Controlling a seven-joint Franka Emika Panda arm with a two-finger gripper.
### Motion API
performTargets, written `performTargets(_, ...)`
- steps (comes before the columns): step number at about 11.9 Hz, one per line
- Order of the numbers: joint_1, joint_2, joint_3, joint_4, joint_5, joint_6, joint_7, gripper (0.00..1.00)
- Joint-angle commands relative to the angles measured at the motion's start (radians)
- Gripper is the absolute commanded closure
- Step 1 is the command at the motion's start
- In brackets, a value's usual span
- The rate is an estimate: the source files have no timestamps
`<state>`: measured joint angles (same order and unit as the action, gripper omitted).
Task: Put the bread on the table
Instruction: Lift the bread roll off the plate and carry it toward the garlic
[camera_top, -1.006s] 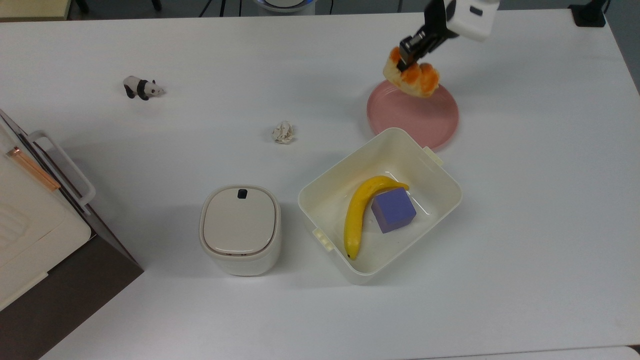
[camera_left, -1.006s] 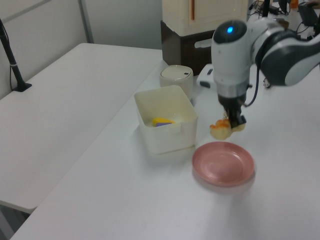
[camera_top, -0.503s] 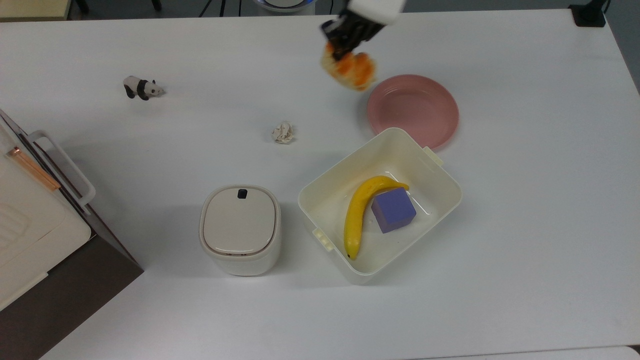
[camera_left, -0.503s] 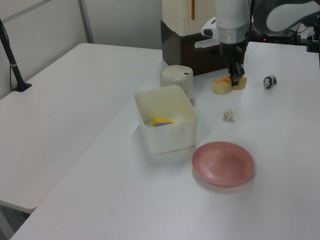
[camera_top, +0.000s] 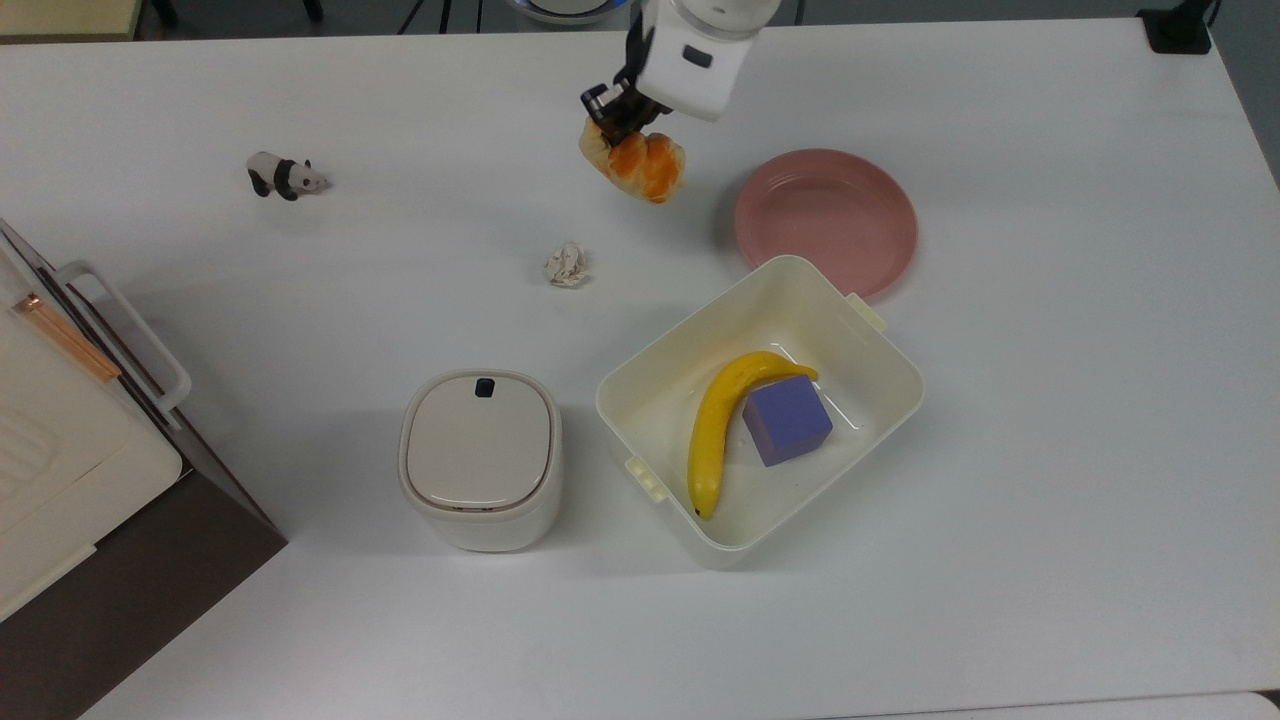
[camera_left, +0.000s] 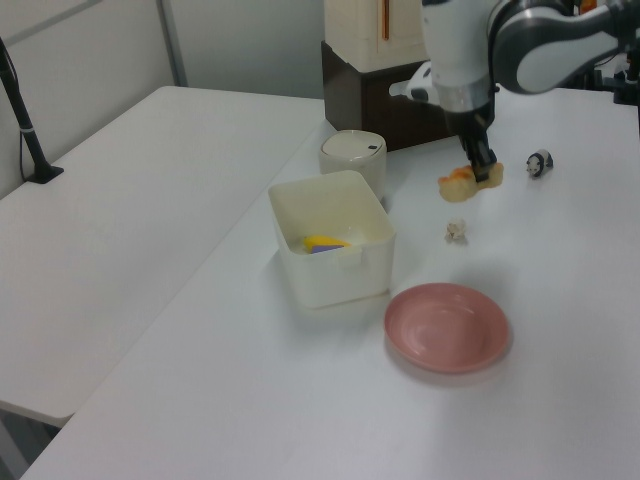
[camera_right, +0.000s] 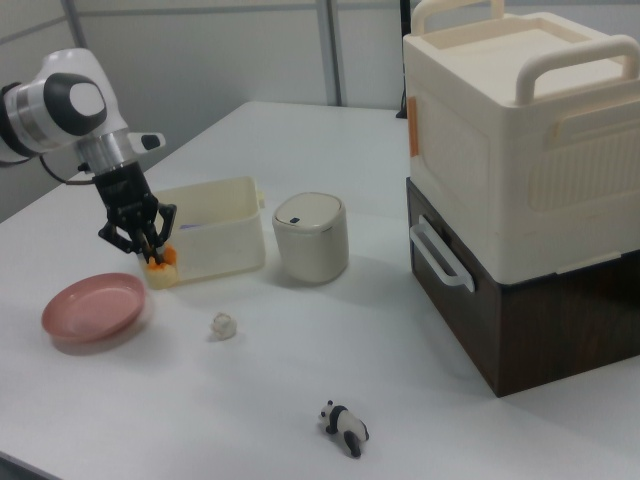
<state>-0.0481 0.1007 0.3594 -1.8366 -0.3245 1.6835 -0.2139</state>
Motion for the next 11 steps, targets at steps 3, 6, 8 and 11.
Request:
performTargets(3,0.077,-0.022,-0.002,-0.127,-0.041,0.016,-0.108,1.0)
performTargets(6,0.102,0.026,-0.004,-0.127,-0.047,-0.004,-0.131,1.0)
performTargets(8,0.099,0.047,-0.004,-0.107,-0.053,-0.004,-0.13,0.77)
performTargets(11,0.093,0.047,-0.004,-0.096,-0.056,-0.004,-0.136,0.42)
